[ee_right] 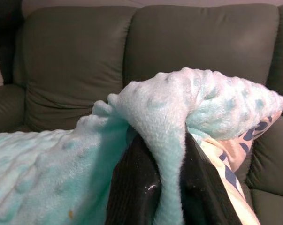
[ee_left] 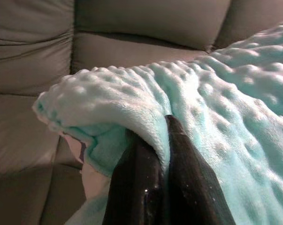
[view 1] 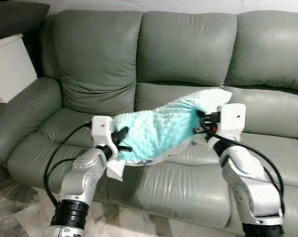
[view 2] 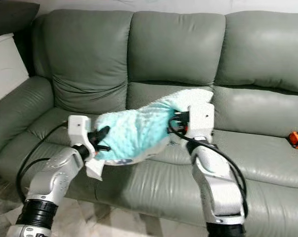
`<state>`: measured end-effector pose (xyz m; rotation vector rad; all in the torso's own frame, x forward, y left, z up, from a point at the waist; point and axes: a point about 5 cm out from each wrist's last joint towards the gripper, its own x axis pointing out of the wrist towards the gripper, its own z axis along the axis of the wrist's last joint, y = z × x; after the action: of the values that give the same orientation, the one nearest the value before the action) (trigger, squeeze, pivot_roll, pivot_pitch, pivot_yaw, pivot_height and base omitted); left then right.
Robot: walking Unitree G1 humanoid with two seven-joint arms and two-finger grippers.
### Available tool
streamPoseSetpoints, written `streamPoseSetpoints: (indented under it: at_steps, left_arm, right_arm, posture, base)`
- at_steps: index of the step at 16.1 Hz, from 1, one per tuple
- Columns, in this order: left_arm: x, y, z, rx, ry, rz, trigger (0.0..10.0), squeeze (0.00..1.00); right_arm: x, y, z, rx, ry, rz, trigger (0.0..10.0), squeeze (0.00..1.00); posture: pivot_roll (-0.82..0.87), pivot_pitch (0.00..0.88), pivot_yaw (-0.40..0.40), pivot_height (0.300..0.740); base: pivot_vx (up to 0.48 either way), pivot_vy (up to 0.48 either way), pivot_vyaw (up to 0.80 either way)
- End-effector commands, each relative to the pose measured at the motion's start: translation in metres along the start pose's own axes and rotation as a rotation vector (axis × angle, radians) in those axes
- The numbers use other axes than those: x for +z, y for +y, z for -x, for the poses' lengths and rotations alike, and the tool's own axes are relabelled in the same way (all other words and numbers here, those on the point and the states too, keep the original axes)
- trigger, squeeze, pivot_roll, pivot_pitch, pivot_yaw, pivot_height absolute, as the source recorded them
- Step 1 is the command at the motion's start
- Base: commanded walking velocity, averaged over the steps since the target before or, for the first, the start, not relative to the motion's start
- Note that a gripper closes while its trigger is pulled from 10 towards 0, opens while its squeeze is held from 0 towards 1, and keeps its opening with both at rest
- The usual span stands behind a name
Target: Move the pillow to the sofa
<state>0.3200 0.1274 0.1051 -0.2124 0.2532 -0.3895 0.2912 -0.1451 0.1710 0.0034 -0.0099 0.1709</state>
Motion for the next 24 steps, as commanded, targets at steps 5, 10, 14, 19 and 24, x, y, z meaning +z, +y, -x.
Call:
streamPoseSetpoints:
  at_steps: [5, 10, 14, 19, 24]
  left_arm:
    - [0.01, 0.004, 0.0, -0.012, -0.013, -0.058, 10.0, 0.0]
    - [0.004, -0.015, 0.0, -0.115, -0.012, -0.059, 10.0, 0.0]
    - [0.0, -0.022, -0.001, -0.138, -0.006, -0.073, 10.0, 0.0]
    - [-0.005, -0.03, 0.0, -0.171, -0.011, -0.066, 10.0, 0.0]
    - [-0.001, -0.03, 0.001, -0.194, -0.043, -0.023, 10.0, 0.0]
  right_arm:
    - [0.008, 0.007, 0.001, 0.01, -0.042, -0.009, 10.0, 0.0]
    - [0.004, -0.002, 0.001, -0.038, -0.009, 0.047, 10.0, 0.0]
    - [0.002, -0.01, 0.0, -0.078, 0.01, 0.069, 10.0, 0.0]
    - [0.002, -0.007, -0.001, -0.066, 0.011, 0.071, 10.0, 0.0]
    - [0.002, -0.005, -0.001, -0.044, 0.01, 0.069, 10.0, 0.0]
  posture:
    - [-0.12, 0.0, 0.081, 0.74]
    - [-0.13, 0.0, 0.079, 0.74]
    - [-0.13, 0.0, 0.075, 0.74]
    - [-0.13, 0.0, 0.071, 0.74]
    - [-0.13, 0.0, 0.067, 0.74]
  base:
    - [0.0, 0.48, 0.0]
    - [0.0, 0.096, 0.0]
    - [0.0, 0.0, -0.58]
    - [0.0, 0.0, -0.44]
    - [0.0, 0.0, 0.0]
